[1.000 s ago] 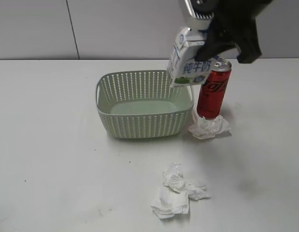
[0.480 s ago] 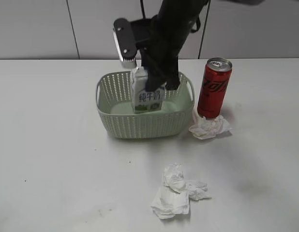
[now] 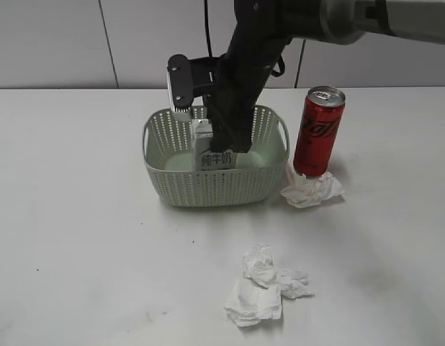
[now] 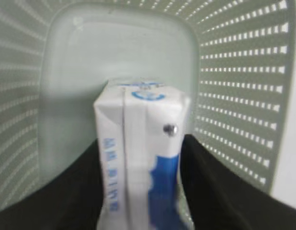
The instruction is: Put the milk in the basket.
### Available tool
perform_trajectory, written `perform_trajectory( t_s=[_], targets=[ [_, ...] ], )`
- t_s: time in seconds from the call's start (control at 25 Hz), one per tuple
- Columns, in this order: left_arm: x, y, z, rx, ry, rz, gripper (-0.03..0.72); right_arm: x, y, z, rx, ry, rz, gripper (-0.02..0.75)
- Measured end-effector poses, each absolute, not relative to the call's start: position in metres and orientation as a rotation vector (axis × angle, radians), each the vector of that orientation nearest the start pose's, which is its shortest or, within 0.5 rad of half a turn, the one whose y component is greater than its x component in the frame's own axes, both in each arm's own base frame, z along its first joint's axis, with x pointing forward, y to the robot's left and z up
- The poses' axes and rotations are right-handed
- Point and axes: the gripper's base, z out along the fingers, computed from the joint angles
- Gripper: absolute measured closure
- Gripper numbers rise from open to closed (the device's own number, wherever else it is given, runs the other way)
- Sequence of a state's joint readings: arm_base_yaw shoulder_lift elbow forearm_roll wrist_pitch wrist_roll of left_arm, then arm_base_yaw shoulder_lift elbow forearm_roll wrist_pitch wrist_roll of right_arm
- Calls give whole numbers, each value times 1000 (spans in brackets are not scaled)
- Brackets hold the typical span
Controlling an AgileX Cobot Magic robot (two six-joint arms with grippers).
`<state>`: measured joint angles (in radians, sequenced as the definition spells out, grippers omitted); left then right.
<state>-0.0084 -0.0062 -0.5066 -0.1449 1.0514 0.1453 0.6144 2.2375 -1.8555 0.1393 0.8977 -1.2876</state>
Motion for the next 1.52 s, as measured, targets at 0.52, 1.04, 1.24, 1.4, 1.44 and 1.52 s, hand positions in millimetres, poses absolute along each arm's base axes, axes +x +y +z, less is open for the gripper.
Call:
perform_trajectory(
  t_s=[0.52,1.04,1.24,1.4,1.44,1.52],
  targets=[
    [-7,-11,281,162,2008,-86,454,389,273,263,-1642,1932,62,153],
    [-7,-11,281,162,2008,-86,454,417,93,329,-497,2557,52,162],
    [-7,-11,281,162,2008,-86,454,408,46,334,-359,2690,16,162],
    [-7,-11,281,162,2008,-86,454,387,37,338,-336,2711,5,162],
    [-7,-11,281,162,2008,-86,454,378,36,338,-336,2722,5,162],
    [-7,-11,281,162,2008,-86,454,361,34,337,-339,2745,6,162]
  ],
)
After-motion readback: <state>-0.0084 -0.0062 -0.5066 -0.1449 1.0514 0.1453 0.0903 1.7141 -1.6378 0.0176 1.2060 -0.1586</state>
